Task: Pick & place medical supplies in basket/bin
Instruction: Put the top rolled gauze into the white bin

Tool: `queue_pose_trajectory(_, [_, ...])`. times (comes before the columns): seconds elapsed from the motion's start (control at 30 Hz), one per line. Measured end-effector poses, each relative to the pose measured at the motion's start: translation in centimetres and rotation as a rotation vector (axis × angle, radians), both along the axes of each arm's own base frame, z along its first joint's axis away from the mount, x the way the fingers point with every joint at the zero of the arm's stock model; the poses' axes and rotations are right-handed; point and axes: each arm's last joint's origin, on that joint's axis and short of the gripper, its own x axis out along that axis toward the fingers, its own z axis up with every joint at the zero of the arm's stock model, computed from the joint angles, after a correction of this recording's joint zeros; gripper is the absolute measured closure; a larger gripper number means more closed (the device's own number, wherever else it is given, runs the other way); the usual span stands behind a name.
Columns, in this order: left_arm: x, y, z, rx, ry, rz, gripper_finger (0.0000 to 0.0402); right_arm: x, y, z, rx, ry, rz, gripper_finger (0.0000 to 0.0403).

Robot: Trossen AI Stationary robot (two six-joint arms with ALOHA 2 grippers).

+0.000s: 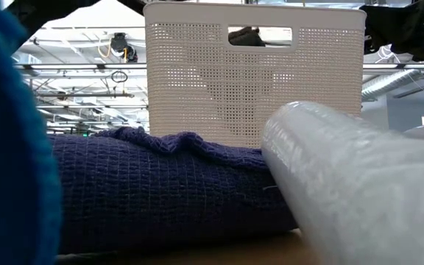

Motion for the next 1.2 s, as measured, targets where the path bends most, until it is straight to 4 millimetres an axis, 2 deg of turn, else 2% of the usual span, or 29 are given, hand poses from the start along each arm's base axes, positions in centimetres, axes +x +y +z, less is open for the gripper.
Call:
queue_pose_trajectory(0.27, [0.4, 0.1, -3.2, -0.019, 0.064, 0.009, 0.0351, 0.0, 0.0, 0.0, 0.001, -0.003, 0.0, 0.0403])
queue_pose_trajectory(0.37, [0.4, 0.1, -3.3, -0.021, 0.066, 0.009, 0.0348, 0.0, 0.0, 0.0, 0.002, -0.003, 0.001, 0.0403])
queue_pose_trajectory(0.57, [0.4, 0.1, -3.3, -0.03, 0.067, -0.002, 0.0314, 0.0, 0.0, 0.1, 0.002, -0.006, 0.001, 0.0403])
queue_pose_trajectory(0.73, [0.4, 0.0, -3.4, -0.041, 0.068, -0.01, 0.0271, 0.0, 0.0, 0.1, 0.002, -0.006, 0.001, 0.0403])
queue_pose_trajectory(1.0, [0.3, 0.0, -3.1, -0.04, 0.066, -0.006, 0.0164, 0.0, 0.0, 0.1, 0.002, -0.006, 0.001, 0.0403])
queue_pose_trajectory(1.1, [0.3, 0.0, -2.2, -0.022, 0.044, -0.016, 0.0134, 0.0, 0.0, 0.1, 0.002, -0.006, 0.001, 0.0403])
queue_pose_trajectory(1.2, [0.3, 0.0, -0.2, -0.003, 0.01, -0.029, 0.0113, 0.0, 0.0, 0.1, 0.002, -0.005, 0.001, 0.0403])
